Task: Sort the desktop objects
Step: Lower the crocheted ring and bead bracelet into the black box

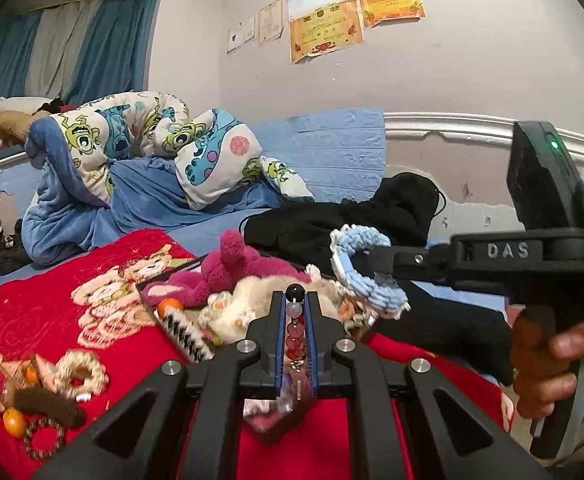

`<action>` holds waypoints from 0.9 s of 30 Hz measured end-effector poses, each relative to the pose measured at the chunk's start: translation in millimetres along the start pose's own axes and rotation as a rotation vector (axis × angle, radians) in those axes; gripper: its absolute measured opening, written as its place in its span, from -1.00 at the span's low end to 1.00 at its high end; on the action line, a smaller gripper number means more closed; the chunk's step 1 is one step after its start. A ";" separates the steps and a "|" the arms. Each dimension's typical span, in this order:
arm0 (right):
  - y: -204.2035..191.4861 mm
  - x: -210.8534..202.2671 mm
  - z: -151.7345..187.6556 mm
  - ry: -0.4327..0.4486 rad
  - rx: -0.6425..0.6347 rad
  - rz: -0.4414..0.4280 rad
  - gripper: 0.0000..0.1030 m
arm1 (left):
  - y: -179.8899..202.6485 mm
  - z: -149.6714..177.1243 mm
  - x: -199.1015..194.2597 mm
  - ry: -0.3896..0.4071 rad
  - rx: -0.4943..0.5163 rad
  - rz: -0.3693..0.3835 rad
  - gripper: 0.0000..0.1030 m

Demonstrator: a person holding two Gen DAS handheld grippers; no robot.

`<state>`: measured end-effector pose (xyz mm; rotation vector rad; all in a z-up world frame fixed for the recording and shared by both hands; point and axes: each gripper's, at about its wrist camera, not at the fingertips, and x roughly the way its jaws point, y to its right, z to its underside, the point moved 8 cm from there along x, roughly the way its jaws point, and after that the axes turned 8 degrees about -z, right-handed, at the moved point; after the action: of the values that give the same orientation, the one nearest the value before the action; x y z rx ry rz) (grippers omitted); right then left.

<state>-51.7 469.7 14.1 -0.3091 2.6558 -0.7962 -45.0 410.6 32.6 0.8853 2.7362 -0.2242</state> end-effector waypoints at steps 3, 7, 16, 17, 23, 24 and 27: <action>7.3 4.3 -9.3 0.022 0.013 0.022 -0.78 | -3.5 -12.1 15.1 0.005 -0.012 0.007 -0.81; 14.5 12.2 -21.6 0.047 0.027 0.028 -0.78 | -8.9 -22.8 36.2 0.009 -0.017 0.013 -0.81; 40.1 40.5 -46.5 0.079 0.061 0.087 -0.77 | -7.1 -11.3 82.6 -0.050 -0.002 0.062 -0.81; 42.7 44.4 -47.2 0.077 0.078 0.077 -0.77 | -5.1 -10.0 84.4 -0.047 0.008 0.056 -0.81; 55.9 65.1 -44.5 0.046 0.112 0.099 -0.77 | 1.8 6.6 91.3 -0.057 0.034 0.066 -0.81; 58.8 67.1 -42.8 0.040 0.111 0.109 -0.78 | 0.7 11.6 92.4 -0.065 0.029 0.065 -0.81; 71.5 71.6 -35.1 0.024 0.141 0.142 -0.77 | -2.8 26.1 95.9 -0.092 0.010 0.065 -0.81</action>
<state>-138.4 523.6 -18.0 -0.0741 2.5919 -0.9396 -116.6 455.6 -19.8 0.9404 2.6194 -0.2605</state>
